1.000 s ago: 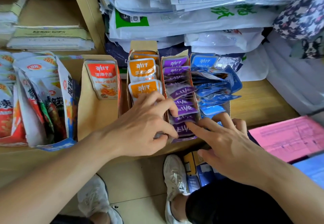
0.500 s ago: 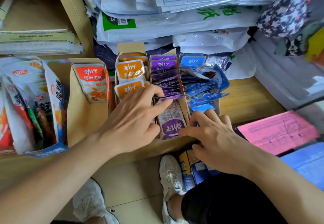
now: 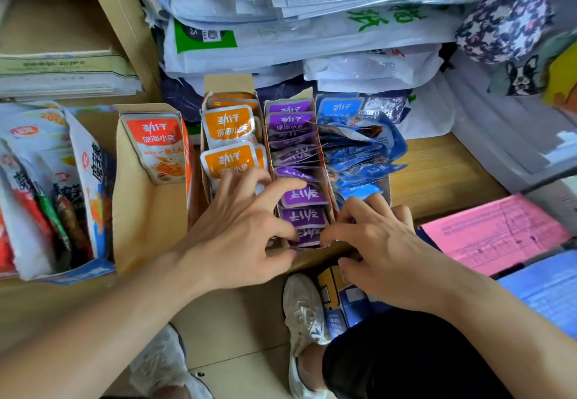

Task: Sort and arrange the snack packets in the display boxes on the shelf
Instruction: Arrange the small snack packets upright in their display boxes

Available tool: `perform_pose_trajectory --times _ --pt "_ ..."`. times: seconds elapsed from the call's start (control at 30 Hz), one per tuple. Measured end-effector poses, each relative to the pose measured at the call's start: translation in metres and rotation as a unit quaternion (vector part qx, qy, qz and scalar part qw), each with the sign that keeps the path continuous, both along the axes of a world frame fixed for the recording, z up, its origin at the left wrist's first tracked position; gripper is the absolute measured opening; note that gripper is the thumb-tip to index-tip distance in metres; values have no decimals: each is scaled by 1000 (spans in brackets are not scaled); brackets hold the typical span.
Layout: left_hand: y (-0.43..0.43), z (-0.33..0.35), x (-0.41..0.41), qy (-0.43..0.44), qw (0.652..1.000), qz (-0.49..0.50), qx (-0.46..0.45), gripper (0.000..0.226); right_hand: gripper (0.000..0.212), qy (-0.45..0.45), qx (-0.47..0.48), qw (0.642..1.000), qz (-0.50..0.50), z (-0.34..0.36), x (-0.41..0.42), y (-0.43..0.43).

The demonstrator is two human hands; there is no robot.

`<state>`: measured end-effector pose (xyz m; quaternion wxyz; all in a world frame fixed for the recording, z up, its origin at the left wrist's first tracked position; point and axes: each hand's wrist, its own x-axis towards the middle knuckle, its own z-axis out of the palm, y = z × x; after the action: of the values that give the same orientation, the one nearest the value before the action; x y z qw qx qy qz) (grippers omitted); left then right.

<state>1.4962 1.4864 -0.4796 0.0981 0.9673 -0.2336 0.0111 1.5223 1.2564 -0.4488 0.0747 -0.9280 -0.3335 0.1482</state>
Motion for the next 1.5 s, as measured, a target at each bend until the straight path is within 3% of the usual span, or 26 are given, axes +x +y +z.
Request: perform_pose_trajectory --times 0.13,0.37,0.6,0.77,0.87,1.13,1.4,1.5 --pt "-4 2 -3 -29 997 47 48 58 37 16 -17 1000 5 -2 0 -2" --pt "-4 2 3 -24 998 52 36 65 56 -51 -88 995 8 -8 -6 1" --pt "-9 -6 6 -68 994 70 -46 39 71 -6 -79 997 -4 -7 -3 0" --pt "-13 -7 17 -133 983 70 -105 14 37 29 8 999 -39 -5 -1 -4" --pt "-13 -5 17 -151 976 72 -139 10 36 36 -12 999 -29 -3 -3 -5" --pt "-9 -9 18 -103 964 63 -238 16 63 34 -92 995 -12 3 -10 8" --pt "1 -9 19 -39 970 45 -235 16 86 14 -118 992 -27 2 -19 8" --pt "3 -7 14 -16 975 35 -218 35 89 8 -107 993 -39 1 -21 8"
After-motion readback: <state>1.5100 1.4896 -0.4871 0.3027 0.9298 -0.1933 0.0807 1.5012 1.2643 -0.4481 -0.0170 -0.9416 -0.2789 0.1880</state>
